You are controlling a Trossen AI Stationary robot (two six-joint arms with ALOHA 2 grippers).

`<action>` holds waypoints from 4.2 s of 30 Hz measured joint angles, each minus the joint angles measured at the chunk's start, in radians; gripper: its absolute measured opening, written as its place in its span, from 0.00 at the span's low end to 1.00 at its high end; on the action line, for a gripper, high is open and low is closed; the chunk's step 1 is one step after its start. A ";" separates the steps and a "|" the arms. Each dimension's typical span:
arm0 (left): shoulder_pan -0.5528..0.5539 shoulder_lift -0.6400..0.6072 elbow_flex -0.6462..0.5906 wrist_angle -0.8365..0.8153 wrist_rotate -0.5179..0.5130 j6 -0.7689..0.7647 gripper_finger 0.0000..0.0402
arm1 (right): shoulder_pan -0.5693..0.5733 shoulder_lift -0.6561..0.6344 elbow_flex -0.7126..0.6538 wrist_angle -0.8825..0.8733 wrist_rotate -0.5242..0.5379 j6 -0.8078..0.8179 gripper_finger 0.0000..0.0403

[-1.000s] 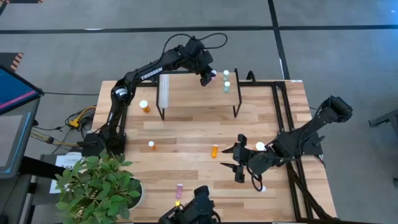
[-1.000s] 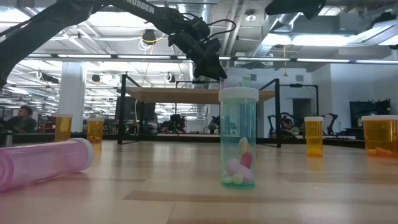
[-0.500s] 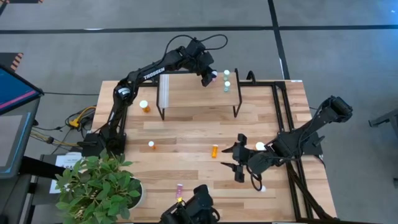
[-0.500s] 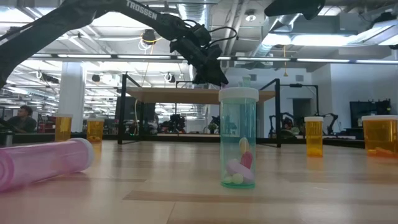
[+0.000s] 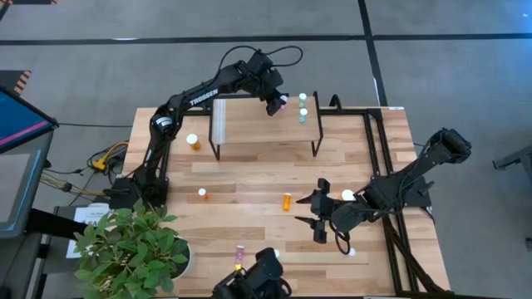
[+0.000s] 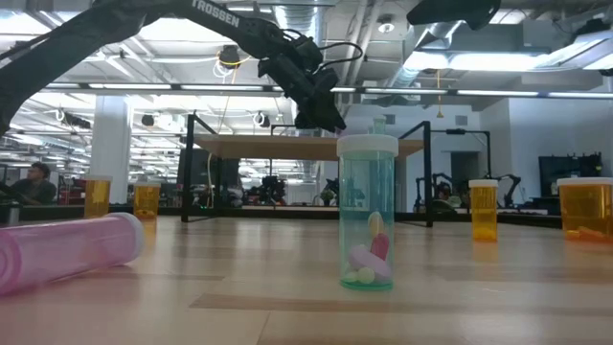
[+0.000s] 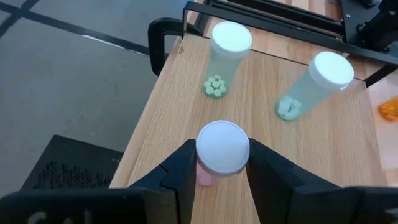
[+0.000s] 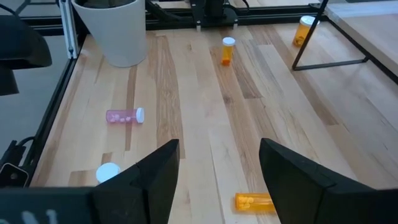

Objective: Pick and place medicine bottles onto shelf by color
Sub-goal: Put the top small pink pill bottle on the shelf, then align the small green pill bottle with the other small green pill bottles on the shelf

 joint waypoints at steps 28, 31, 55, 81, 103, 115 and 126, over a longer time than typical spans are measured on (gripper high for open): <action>-0.006 -0.005 -0.001 -0.061 -0.012 0.004 0.52 | 0.000 0.000 0.000 0.002 0.000 -0.001 0.61; -0.007 -0.033 0.007 -0.068 -0.013 0.007 0.53 | 0.000 0.000 0.000 0.004 0.000 -0.002 0.61; -0.310 -0.642 -0.281 -0.025 -0.168 0.040 0.52 | 0.082 0.006 0.000 0.148 -0.004 0.012 0.61; -0.678 -1.531 -1.583 1.051 -0.311 -0.247 0.52 | 0.096 0.377 0.000 0.564 -0.135 0.088 0.61; -0.737 -1.516 -1.661 1.178 -0.438 -0.200 0.52 | 0.065 0.579 0.109 0.448 -0.170 0.137 0.61; -0.737 -1.516 -1.661 1.170 -0.438 -0.200 0.52 | 0.055 0.588 0.119 0.415 -0.182 0.182 0.61; -0.737 -1.516 -1.661 1.163 -0.438 -0.201 0.52 | 0.066 0.603 0.120 0.389 -0.186 0.226 0.61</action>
